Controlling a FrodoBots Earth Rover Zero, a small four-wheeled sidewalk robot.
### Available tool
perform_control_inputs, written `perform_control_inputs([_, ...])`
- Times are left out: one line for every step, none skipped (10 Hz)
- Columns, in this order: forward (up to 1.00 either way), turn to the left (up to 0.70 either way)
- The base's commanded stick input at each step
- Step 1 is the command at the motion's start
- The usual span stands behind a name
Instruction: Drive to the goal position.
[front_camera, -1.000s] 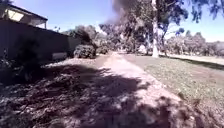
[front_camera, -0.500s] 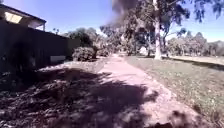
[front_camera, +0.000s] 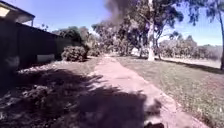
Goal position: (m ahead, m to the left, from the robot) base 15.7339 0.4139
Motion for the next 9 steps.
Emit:
perform_control_inputs([0.70,0.00])
perform_control_inputs([0.70,0.00])
perform_control_inputs([0.70,0.00])
perform_control_inputs([0.70,0.00])
perform_control_inputs([0.70,0.00])
perform_control_inputs([0.70,0.00])
perform_control_inputs([0.70,0.00])
perform_control_inputs([0.70,0.00])
perform_control_inputs([0.70,0.00])
